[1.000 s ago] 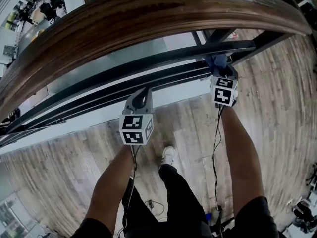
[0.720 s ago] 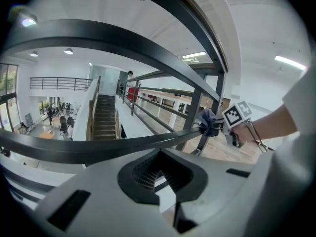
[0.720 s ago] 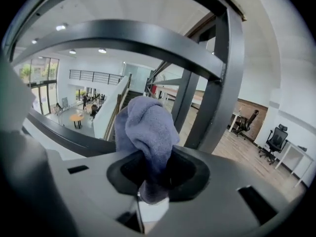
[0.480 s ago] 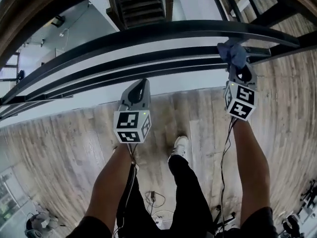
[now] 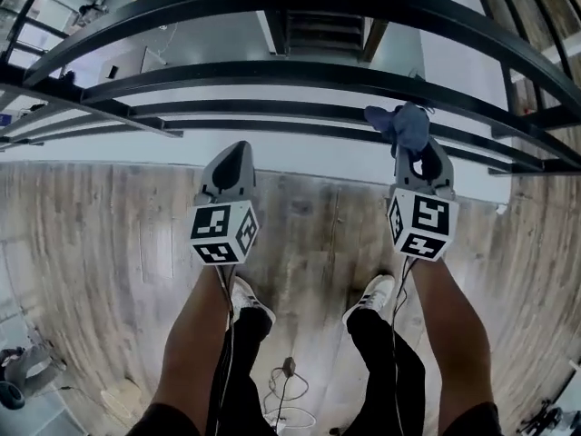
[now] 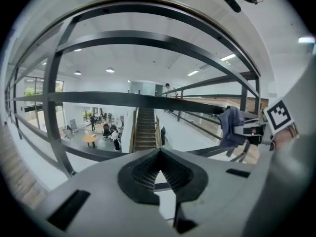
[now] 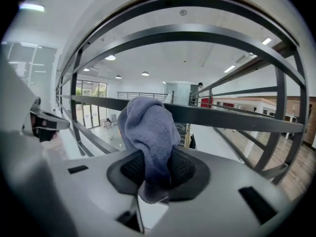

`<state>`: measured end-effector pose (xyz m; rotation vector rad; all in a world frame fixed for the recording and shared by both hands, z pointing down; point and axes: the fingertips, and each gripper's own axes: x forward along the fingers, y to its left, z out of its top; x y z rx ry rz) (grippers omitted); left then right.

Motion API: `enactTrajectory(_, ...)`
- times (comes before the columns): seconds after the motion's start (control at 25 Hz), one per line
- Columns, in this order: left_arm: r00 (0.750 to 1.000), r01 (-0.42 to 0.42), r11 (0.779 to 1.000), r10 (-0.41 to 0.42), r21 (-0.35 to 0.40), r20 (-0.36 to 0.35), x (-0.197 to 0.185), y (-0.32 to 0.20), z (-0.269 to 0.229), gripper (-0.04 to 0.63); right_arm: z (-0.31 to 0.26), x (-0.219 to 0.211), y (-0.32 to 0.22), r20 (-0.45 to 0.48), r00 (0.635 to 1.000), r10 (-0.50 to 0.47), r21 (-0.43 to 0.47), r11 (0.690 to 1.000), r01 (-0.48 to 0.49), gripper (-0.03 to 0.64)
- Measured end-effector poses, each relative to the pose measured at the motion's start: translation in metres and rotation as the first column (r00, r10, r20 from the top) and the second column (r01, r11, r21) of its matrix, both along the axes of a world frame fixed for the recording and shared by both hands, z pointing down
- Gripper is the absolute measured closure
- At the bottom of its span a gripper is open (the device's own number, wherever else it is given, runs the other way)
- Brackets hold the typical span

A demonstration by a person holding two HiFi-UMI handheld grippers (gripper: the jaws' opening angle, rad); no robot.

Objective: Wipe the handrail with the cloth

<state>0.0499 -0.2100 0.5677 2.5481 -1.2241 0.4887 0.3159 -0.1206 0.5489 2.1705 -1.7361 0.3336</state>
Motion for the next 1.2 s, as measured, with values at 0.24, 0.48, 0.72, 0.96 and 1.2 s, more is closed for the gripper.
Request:
enactTrajectory(0.24, 0.995, 0.095, 0.992, -0.097, 0.081, 0.027, -0.135, -0.058, 0.016, 0.592, 0.032, -0.179, -0.111, -0.042, 0.983, -0.179, 0.001, 0.984, 0.179, 0.517)
enactTrajectory(0.48, 0.986, 0.166, 0.982, -0.164, 0.089, -0.029, -0.246, -0.102, 0.015, 0.592, 0.035, -0.354, -0.213, 0.010, 0.957, -0.291, 0.028, 0.956, 0.291, 0.517)
enactTrajectory(0.72, 0.975, 0.218, 0.956, -0.222, 0.197, -0.004, -0.328, -0.134, 0.038, 0.592, 0.061, -0.475, -0.271, 0.026, 0.921, -0.389, 0.020, 0.921, 0.389, 0.515)
enactTrajectory(0.96, 0.939, 0.344, 0.918, -0.332, 0.197, -0.092, -0.374, -0.158, 0.059, 0.592, 0.097, -0.517, -0.298, -0.159, 0.868, -0.471, -0.049, 0.881, 0.470, 0.515)
enactTrajectory(1.2, 0.953, 0.299, 0.903, -0.267, 0.310, -0.142, -0.348, -0.162, 0.044, 0.592, 0.096, -0.516, -0.304, -0.136, 0.864, -0.484, -0.056, 0.875, 0.481, 0.517)
